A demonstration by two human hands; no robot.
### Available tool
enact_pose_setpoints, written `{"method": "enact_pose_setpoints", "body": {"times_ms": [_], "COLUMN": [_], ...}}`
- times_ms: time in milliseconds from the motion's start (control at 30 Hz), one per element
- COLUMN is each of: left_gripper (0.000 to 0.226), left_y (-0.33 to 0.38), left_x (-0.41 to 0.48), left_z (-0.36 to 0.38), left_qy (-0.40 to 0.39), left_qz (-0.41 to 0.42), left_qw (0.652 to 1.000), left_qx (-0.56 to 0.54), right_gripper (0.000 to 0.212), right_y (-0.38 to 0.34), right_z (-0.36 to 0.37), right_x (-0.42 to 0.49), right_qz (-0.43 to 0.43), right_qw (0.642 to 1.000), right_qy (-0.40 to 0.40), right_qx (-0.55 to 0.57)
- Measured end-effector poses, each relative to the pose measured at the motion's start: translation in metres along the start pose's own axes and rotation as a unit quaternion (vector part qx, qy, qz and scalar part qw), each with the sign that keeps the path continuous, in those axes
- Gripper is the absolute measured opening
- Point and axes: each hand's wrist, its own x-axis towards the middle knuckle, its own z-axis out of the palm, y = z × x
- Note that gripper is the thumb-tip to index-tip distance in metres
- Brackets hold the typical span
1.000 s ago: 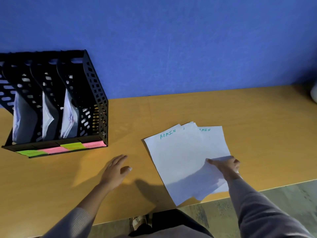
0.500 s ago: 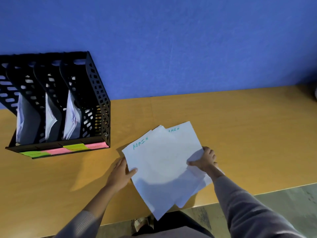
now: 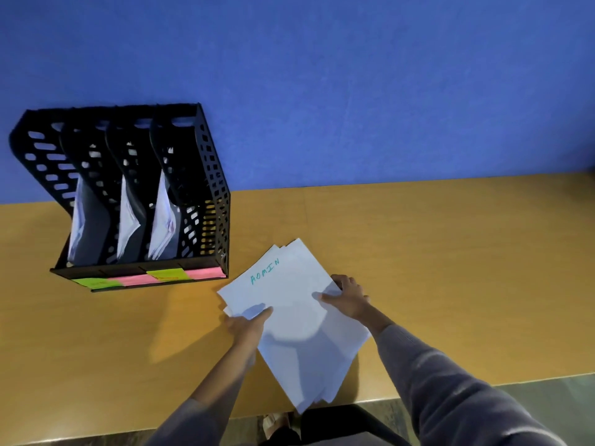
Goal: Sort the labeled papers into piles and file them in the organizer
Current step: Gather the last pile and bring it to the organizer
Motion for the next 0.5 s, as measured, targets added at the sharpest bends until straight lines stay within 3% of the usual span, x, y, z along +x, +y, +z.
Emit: {"method": "enact_pose_setpoints", "body": {"times_ms": [100, 167, 233, 333, 400, 500], "left_gripper": [0.103, 0.112, 0.117, 0.111, 0.1, 0.092], "left_y": [0.002, 0.008, 0.013, 0.019, 0.028, 0.046], "left_x": [-0.005, -0.011, -0.016, -0.008, 0.0, 0.018], "left_z": [0.012, 0.015, 0.014, 0.004, -0.001, -0.003], "left_qy": [-0.015, -0.013, 0.024, 0.047, -0.005, -0.087], "left_qz": [-0.014, -0.035, -0.019, 0.177, 0.269, 0.288], "left_qw": [1.0, 0.998, 0.992, 0.959, 0.914, 0.846], "left_qx": [0.015, 0.043, 0.12, 0.217, 0.302, 0.44], "right_gripper": [0.061, 0.038, 0.048, 0.063, 0.078, 0.093], "right_y": [0.002, 0.007, 0.014, 0.025, 0.033, 0.048], "right_z": [-0.007, -0.013, -0.017, -0.016, -0.011, 0.008], "right_x": [0.001, -0.004, -0.01, -0.026, -0.04, -0.057], "right_qz": [-0.027, -0.035, -0.002, 0.081, 0.147, 0.262], "right_qw": [0.998, 0.999, 0.996, 0.973, 0.948, 0.9], "right_qy": [-0.03, 0.007, 0.089, 0.207, 0.252, 0.231], "right_qx": [0.041, 0.023, -0.018, 0.057, 0.122, 0.26]}}
